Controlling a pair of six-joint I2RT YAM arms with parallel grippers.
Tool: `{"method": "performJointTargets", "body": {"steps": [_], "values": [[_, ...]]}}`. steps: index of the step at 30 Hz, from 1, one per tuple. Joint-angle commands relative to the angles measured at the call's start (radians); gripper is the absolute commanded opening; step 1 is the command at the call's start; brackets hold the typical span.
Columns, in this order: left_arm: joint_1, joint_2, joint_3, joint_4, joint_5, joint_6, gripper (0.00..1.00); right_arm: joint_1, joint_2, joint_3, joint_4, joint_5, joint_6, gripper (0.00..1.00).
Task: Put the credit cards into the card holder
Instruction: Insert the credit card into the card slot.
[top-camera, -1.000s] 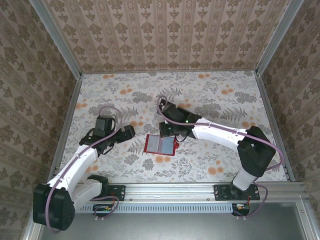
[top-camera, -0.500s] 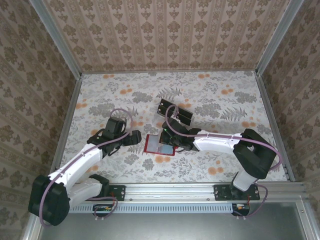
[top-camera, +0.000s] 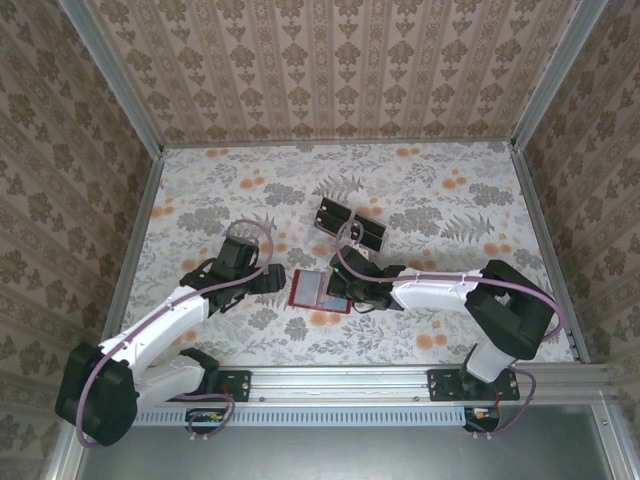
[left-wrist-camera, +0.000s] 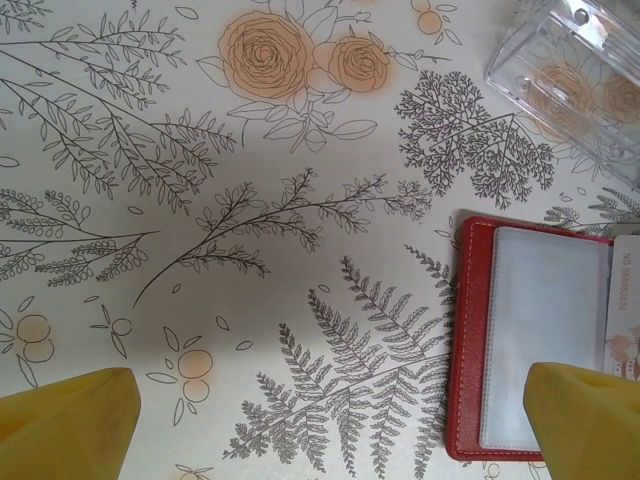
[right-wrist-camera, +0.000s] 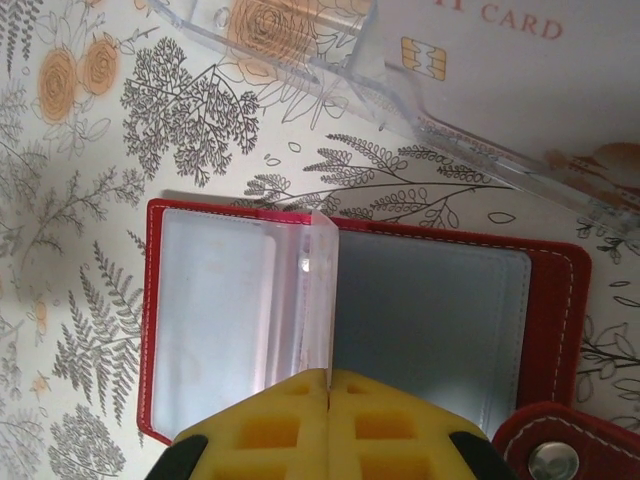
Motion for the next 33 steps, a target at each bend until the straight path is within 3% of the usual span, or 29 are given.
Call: {"method": "performJointTargets", "body": {"steps": [1,11,22,33], "values": [[-0.027,0.005,0.037,-0.032,-0.032,0.017,1.0,-0.019,-0.029,-0.031,-0.138,0.009,-0.106,0.0],[-0.127,0.081,0.067,0.015,-0.046,0.001,1.0,-0.08,-0.029,0.016,-0.207,-0.076,-0.27,0.0],[-0.258,0.284,0.151,0.076,-0.099,0.057,1.0,-0.082,-0.021,0.0,-0.18,-0.077,-0.257,0.0],[-0.292,0.389,0.147,0.1,-0.167,0.075,1.0,-0.082,-0.025,-0.014,-0.158,-0.086,-0.241,0.0]]}}
